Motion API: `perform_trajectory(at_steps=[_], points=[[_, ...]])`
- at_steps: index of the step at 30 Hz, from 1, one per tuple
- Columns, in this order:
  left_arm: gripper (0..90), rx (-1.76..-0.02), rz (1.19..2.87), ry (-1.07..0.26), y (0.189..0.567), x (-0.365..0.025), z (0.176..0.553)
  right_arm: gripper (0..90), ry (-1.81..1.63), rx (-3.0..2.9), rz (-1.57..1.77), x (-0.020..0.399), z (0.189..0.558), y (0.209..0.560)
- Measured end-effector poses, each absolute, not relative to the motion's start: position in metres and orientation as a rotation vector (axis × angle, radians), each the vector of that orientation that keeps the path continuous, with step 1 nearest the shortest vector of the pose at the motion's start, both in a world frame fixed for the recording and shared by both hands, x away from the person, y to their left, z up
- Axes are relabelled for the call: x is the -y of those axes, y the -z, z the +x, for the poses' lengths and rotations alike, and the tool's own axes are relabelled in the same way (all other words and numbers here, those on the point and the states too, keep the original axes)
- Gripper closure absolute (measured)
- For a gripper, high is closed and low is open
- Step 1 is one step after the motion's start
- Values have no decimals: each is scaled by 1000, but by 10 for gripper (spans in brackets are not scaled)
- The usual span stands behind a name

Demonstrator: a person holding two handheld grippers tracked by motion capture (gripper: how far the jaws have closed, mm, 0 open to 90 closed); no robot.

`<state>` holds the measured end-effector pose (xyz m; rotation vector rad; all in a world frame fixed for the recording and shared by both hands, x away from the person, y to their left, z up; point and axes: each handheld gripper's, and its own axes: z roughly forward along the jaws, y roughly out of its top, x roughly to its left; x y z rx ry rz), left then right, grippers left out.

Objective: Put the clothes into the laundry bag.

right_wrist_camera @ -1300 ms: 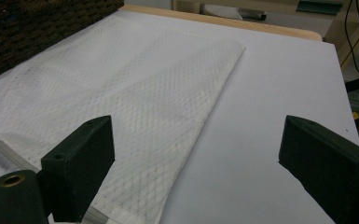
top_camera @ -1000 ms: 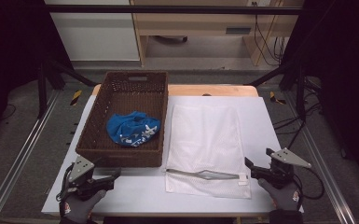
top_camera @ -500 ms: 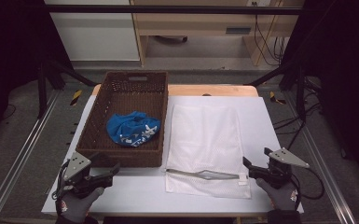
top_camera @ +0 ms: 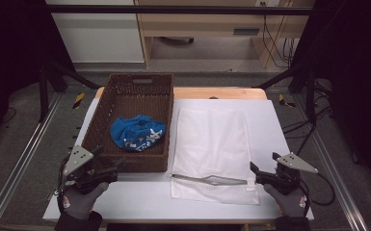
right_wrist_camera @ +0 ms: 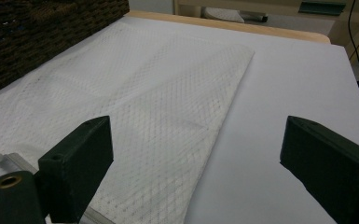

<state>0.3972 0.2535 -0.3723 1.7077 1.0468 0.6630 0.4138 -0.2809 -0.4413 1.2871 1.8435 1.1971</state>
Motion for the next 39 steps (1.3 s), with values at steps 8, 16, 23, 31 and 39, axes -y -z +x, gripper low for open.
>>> perform_trajectory(at_steps=[8,16,23,31,39], points=[[144,-1033,1706,-670,363,-246,409,98,-1201,-1835,1285,280,413,440],[145,-1036,1719,-679,358,-243,421,98,-1189,-1840,1272,276,414,441],[143,-1059,1727,-682,355,-244,434,97,-1178,-1849,1273,273,415,442],[143,-1083,1746,-700,350,-242,455,98,-1171,-1857,1270,271,416,443],[138,-1106,1755,-706,349,-238,473,97,-1167,-1856,1273,271,416,443]])
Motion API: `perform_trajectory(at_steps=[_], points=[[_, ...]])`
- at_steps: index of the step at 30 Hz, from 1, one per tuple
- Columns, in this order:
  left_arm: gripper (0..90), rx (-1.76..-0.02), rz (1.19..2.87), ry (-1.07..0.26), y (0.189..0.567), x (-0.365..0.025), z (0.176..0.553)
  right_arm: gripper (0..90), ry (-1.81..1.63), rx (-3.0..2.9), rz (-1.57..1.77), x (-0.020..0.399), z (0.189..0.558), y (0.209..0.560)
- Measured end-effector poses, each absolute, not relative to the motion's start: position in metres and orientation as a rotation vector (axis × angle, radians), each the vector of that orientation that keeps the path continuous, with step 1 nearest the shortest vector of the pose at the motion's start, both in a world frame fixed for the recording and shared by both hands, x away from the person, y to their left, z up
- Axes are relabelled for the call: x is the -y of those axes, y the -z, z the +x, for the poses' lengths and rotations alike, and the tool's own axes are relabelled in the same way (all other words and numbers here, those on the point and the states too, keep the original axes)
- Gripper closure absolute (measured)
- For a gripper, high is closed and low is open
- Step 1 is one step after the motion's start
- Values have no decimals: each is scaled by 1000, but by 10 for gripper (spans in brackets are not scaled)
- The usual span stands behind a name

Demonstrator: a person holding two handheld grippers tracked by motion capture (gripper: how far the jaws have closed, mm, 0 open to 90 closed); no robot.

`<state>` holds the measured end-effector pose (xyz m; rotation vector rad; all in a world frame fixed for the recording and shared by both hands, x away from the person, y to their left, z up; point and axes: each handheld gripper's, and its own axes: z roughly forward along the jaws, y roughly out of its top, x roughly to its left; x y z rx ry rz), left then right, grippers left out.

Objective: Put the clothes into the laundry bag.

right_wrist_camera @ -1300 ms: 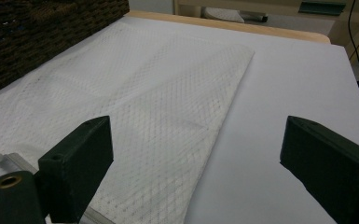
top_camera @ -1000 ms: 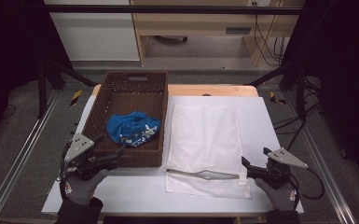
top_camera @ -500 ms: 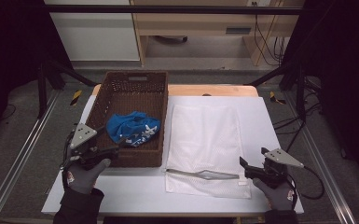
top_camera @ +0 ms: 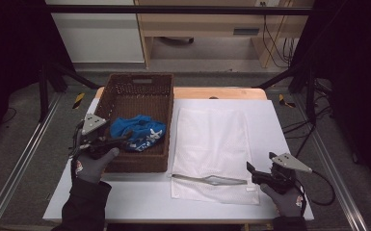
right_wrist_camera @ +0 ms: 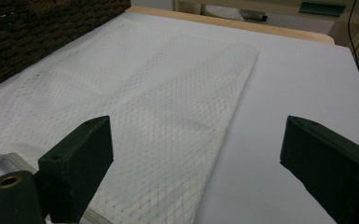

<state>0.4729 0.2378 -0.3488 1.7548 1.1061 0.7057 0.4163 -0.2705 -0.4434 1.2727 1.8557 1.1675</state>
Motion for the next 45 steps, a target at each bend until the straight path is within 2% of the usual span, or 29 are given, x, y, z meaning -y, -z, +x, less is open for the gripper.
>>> perform_trajectory(at_steps=[28,33,45], points=[[147,-1126,1804,-776,338,-214,537,95,-1156,-1871,1263,265,418,446],[142,-1146,1843,-789,346,-211,549,94,-1157,-1871,1263,265,418,446],[121,-1211,1926,-723,378,-220,570,93,-1146,-1883,1262,264,419,448]])
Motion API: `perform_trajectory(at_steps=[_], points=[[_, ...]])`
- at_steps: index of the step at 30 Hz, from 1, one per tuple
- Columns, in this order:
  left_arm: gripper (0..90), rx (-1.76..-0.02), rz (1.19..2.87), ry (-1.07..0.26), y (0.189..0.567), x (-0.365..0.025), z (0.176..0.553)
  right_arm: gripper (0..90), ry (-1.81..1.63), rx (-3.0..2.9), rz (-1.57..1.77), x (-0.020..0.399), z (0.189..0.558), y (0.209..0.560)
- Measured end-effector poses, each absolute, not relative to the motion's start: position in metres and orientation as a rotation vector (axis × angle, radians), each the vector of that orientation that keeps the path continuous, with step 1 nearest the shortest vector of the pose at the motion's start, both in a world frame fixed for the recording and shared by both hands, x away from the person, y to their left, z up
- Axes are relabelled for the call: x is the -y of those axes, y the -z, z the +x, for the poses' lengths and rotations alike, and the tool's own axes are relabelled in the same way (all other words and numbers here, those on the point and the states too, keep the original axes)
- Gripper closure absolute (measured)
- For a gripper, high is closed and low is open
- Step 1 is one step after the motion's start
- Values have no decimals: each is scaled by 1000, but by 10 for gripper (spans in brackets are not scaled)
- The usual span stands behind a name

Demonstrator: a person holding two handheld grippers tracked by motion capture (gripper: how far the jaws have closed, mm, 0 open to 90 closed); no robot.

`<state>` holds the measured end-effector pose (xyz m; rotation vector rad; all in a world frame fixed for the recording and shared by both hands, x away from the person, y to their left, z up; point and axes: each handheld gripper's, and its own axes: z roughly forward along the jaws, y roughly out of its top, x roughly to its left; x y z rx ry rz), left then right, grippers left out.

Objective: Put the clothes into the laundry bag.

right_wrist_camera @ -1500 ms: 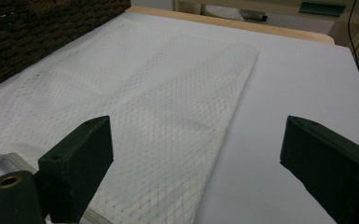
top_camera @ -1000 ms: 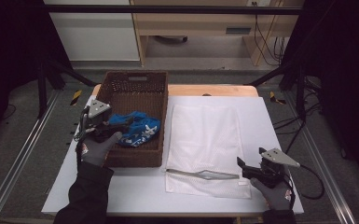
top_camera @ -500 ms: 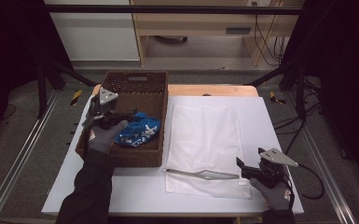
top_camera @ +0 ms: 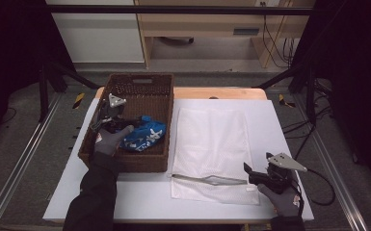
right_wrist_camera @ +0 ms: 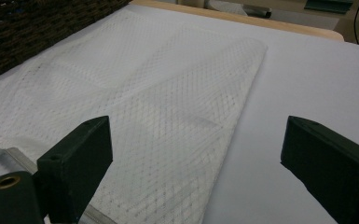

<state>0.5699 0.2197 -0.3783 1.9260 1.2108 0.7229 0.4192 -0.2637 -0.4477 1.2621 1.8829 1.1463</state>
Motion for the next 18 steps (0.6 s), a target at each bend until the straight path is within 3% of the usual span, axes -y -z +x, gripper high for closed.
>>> perform_trajectory(at_steps=[18], points=[[64,-1161,2085,-681,391,-210,568,85,-1132,-1903,1258,261,420,449]])
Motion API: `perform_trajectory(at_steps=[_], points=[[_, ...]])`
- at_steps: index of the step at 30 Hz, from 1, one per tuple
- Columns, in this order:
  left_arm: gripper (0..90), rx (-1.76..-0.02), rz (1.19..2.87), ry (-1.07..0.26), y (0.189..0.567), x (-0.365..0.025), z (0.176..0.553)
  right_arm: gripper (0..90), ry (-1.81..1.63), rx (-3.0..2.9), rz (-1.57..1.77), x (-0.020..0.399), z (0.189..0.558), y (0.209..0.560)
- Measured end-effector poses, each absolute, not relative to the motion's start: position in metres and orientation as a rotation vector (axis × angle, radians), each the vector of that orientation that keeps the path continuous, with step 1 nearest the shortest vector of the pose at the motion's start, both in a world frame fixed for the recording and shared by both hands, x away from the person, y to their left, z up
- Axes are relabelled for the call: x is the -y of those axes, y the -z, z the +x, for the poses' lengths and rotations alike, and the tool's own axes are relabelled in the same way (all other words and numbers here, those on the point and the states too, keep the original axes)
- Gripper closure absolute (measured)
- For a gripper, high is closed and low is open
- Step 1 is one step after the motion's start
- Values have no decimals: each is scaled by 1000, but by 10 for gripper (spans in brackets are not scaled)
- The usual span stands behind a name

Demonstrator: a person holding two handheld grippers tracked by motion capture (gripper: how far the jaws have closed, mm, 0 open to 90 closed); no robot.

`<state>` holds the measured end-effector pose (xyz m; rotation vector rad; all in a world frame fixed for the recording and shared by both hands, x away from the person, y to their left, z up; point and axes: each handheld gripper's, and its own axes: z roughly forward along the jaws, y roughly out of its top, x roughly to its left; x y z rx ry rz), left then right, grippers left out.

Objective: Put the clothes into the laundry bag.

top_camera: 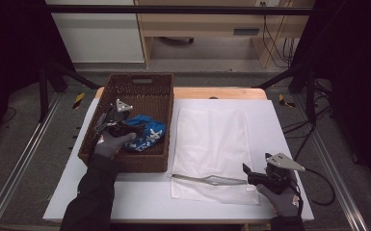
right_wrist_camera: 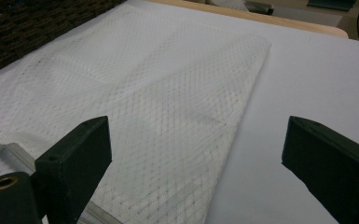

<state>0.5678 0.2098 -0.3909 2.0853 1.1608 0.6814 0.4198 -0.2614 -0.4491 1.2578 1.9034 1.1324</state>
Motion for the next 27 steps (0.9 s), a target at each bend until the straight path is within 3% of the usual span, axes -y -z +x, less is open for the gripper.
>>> perform_trajectory(at_steps=[17,27], points=[[53,-1181,2197,-670,404,-202,578,81,-1125,-1915,1264,261,421,450],[53,-1224,2300,-588,419,-200,588,78,-1114,-1923,1267,260,422,452]])
